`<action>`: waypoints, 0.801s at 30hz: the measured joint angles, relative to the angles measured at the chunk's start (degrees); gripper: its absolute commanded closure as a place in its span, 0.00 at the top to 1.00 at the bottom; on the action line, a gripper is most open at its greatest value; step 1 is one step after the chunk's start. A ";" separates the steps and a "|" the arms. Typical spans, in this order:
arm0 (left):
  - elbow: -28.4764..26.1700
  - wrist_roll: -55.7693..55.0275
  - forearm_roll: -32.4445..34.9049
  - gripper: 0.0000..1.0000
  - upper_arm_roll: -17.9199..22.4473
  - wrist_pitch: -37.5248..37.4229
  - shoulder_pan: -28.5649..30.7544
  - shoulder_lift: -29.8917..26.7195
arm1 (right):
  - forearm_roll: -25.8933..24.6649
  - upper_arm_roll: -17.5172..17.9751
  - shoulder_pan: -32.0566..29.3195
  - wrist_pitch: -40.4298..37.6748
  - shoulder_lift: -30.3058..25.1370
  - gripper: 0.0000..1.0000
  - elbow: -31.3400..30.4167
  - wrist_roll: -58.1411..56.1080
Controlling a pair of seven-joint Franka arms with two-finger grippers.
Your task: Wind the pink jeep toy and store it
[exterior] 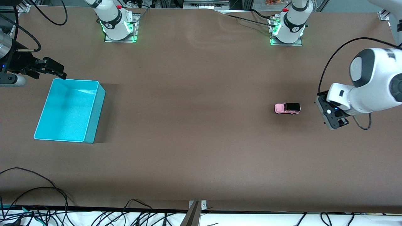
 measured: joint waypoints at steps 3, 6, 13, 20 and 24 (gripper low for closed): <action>-3.73 3.05 0.00 1.00 -0.18 3.92 -0.07 0.18 | 0.00 0.00 0.00 0.00 0.00 1.00 0.01 0.00; -7.58 5.50 0.00 1.00 -0.64 8.32 -0.09 0.29 | 0.00 0.00 0.00 0.00 0.00 1.00 0.01 0.00; -13.99 10.94 0.00 1.00 -1.16 15.62 -0.20 2.47 | 0.00 0.00 0.00 0.00 0.00 1.00 0.01 0.00; -15.21 16.50 0.00 1.00 -1.16 19.80 -0.13 6.75 | 0.00 0.00 0.00 0.00 0.00 1.00 0.02 0.00; -16.06 18.01 0.01 1.00 -1.61 21.06 -0.13 7.81 | 0.00 0.00 0.01 0.00 0.00 1.00 0.03 0.00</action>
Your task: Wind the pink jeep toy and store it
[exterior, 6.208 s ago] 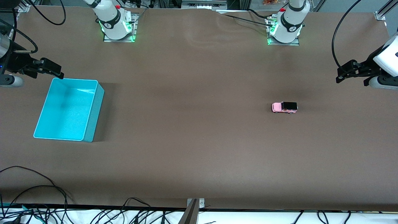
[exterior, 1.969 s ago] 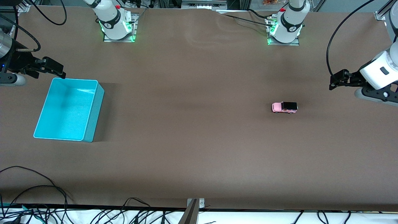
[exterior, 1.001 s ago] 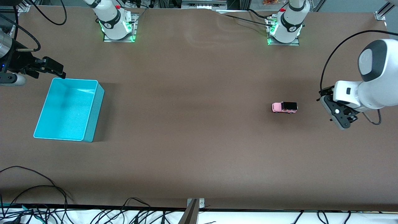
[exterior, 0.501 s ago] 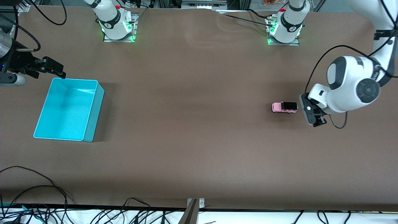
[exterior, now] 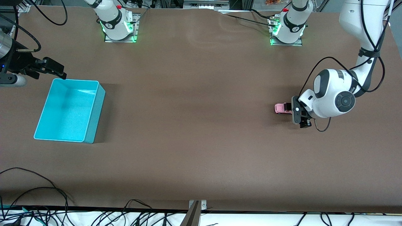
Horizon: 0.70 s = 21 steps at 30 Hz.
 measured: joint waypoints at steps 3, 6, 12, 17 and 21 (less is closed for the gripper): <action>-1.01 0.21 0.00 1.00 -0.63 0.89 -0.02 0.03 | 0.00 0.00 0.00 0.00 0.00 1.00 0.00 0.00; -2.46 0.38 0.02 1.00 -1.00 2.60 -0.04 0.03 | 0.00 0.00 0.00 0.00 0.00 1.00 0.00 0.00; -5.96 1.45 0.02 1.00 -1.09 6.64 0.03 -0.04 | 0.00 0.00 0.00 0.00 0.00 1.00 0.00 0.00; -7.33 2.28 0.03 1.00 -1.17 7.76 0.08 -0.19 | 0.00 0.00 0.00 0.00 0.00 1.00 0.00 0.00; -7.59 2.42 0.04 1.00 -1.62 7.88 0.09 -0.35 | 0.00 0.00 0.00 0.00 0.00 1.00 0.01 0.00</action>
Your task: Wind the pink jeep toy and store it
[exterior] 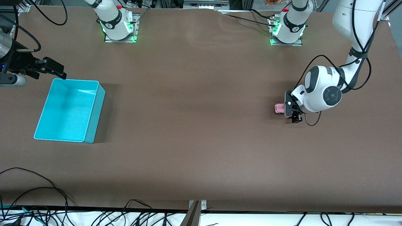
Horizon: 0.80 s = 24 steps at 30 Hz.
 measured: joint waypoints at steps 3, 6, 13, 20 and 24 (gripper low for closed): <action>0.00 0.00 0.00 1.00 -0.25 0.00 0.00 -0.26 | 0.00 0.00 0.00 0.00 0.00 1.00 0.00 0.00; -0.16 0.00 0.00 1.00 -0.38 -0.01 0.00 -0.59 | 0.00 0.00 0.00 0.00 0.00 1.00 0.00 0.00; -0.87 0.04 0.00 0.94 -0.45 -0.02 0.00 -0.84 | 0.00 0.00 0.00 0.00 0.00 1.00 0.00 0.00; -1.40 1.09 0.02 0.47 -0.55 -0.02 -0.02 -0.84 | 0.00 0.00 0.00 0.00 0.00 1.00 0.00 0.00; -1.55 1.78 0.02 0.21 -0.60 0.00 -0.04 -0.84 | 0.00 0.00 0.00 0.00 0.00 1.00 0.00 0.00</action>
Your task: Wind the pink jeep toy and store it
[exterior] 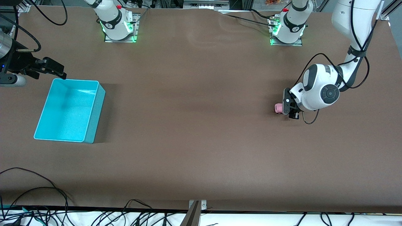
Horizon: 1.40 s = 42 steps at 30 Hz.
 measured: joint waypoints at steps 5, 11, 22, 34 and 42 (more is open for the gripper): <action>-0.03 0.31 0.00 0.10 0.00 0.04 0.00 -0.17 | 0.00 0.00 0.00 0.00 0.00 1.00 0.00 0.00; -0.05 0.33 0.00 0.11 0.00 0.04 0.04 -0.16 | 0.00 0.00 0.00 0.00 0.00 1.00 0.00 0.00; -0.05 0.33 0.00 0.13 0.11 0.04 0.74 -0.10 | 0.00 0.00 0.00 0.00 0.00 1.00 0.00 0.00; -0.02 2.61 0.13 0.13 0.18 0.03 6.04 -0.08 | 0.00 0.00 0.00 0.00 0.00 1.00 0.00 0.00; 0.70 8.32 1.58 0.13 0.31 0.04 11.00 0.38 | 0.00 0.00 0.02 0.00 0.00 1.00 0.00 0.00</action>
